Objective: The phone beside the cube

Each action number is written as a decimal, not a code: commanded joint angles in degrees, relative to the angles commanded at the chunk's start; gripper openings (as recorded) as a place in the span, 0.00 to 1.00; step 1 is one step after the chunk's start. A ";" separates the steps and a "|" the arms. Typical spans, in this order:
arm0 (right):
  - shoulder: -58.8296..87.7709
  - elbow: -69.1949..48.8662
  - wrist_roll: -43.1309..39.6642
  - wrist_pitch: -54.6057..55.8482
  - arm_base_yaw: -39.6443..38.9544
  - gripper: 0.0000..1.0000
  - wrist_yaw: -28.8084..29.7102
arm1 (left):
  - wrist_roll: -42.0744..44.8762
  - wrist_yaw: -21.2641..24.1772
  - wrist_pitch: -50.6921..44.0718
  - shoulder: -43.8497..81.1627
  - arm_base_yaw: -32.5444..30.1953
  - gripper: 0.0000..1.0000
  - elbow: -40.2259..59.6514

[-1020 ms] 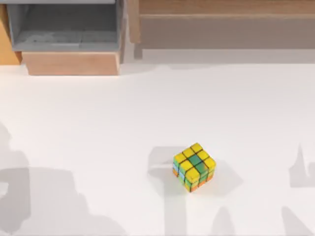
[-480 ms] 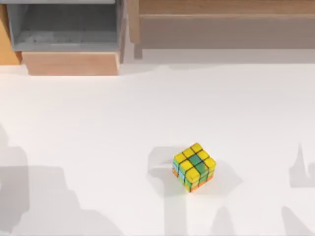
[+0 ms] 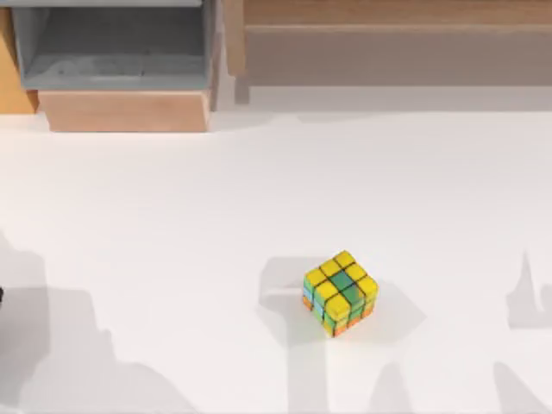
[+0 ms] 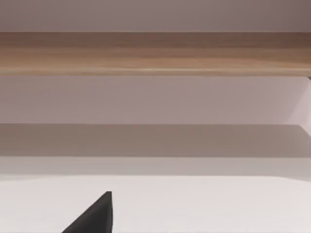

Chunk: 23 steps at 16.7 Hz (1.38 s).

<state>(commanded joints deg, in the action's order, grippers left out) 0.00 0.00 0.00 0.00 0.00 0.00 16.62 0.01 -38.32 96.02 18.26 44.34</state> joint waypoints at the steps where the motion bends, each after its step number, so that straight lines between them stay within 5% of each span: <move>1: 0.00 0.00 0.00 0.00 0.00 1.00 0.00 | 0.00 0.00 0.00 0.00 0.00 0.92 0.00; 13: 0.00 0.00 0.00 0.00 0.00 1.00 0.00 | 0.00 0.00 0.00 0.00 0.00 0.02 0.00; 23: 0.00 0.00 0.00 0.00 0.00 1.00 0.00 | -0.02 0.24 -0.87 -1.07 -0.08 0.00 0.58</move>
<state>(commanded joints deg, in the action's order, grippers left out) 0.00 0.00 0.00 0.00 0.00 0.00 16.60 0.24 -39.19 94.94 18.17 44.92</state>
